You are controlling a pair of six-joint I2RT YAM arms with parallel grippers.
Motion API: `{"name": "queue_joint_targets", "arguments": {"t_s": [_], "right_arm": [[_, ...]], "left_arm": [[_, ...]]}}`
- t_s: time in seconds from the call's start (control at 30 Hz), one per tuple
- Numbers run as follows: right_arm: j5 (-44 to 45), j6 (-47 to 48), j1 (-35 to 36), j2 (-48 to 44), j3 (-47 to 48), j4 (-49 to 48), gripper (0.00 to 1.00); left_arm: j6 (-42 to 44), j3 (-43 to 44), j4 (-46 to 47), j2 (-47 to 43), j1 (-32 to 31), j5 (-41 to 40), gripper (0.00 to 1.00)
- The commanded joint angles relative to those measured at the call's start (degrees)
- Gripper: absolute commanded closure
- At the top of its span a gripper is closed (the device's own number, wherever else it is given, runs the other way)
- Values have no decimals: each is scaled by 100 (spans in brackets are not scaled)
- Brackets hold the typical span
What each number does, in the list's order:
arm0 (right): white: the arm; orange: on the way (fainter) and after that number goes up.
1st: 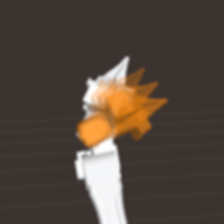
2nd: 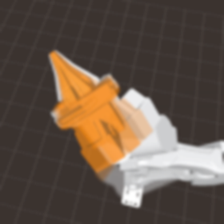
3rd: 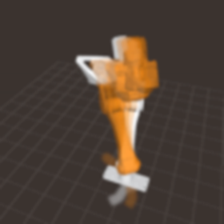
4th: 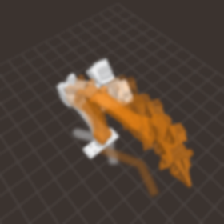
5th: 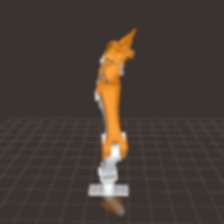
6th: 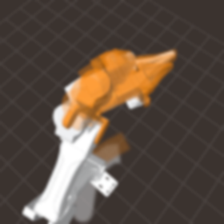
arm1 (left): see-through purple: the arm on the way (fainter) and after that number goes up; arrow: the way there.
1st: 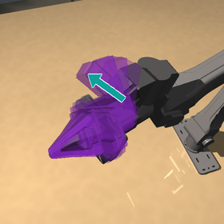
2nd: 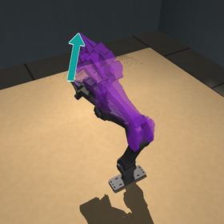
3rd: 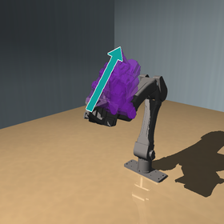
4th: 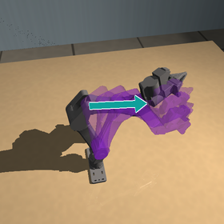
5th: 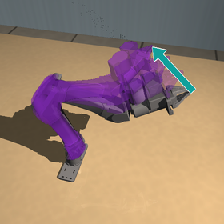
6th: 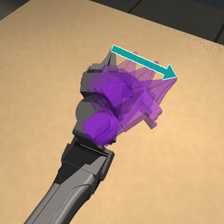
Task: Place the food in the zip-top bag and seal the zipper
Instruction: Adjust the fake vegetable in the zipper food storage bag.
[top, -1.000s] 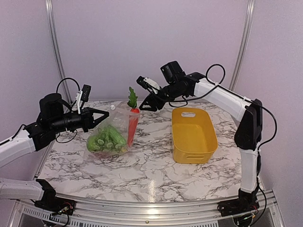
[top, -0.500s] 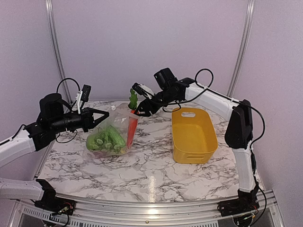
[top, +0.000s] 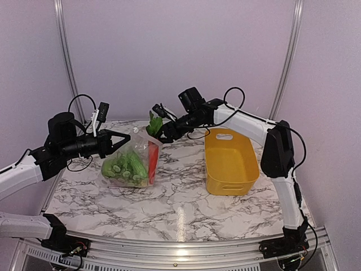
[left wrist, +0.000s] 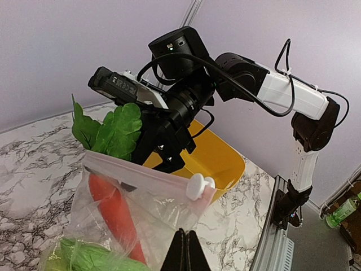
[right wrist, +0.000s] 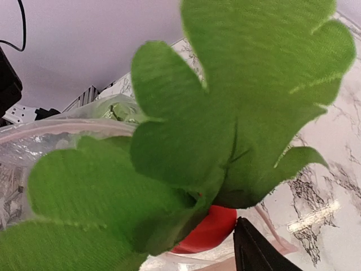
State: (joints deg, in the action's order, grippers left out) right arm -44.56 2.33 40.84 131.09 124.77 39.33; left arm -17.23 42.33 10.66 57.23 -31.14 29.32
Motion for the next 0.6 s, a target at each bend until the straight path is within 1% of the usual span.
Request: {"name": "queue_joint_targets", "arguments": {"t_s": [0.0,0.07,0.1,0.13,0.2,0.23,0.3,0.37,0.43,0.57], "right_arm": [[-437,-42,252,103,380,-91,38],[-65,-22,323,136,420,-33,39],[130,-22,347,151,425,-19,44],[292,-22,346,170,436,-18,51],[624,16,340,193,485,2,60],[680,73,337,185,526,16,64],[604,264,341,108,617,58,76],[598,461,353,-8,672,60,81],[504,702,369,-159,622,-14,85],[393,1474,482,-662,157,-401,86]], "left_arm": [[-19,-5,214,-42,-24,21,100],[-10,-3,181,-74,-24,-5,100],[1,2,165,-86,-24,-17,100],[6,-4,139,-91,-24,-31,100],[30,-2,83,-121,-24,-66,100],[37,-11,60,-141,-24,-79,100],[50,-46,40,-182,-24,-135,100],[73,-59,-4,-226,-24,-183,100],[95,-52,-48,-266,-24,-205,100],[124,-62,-75,-363,-24,-254,100]]}}
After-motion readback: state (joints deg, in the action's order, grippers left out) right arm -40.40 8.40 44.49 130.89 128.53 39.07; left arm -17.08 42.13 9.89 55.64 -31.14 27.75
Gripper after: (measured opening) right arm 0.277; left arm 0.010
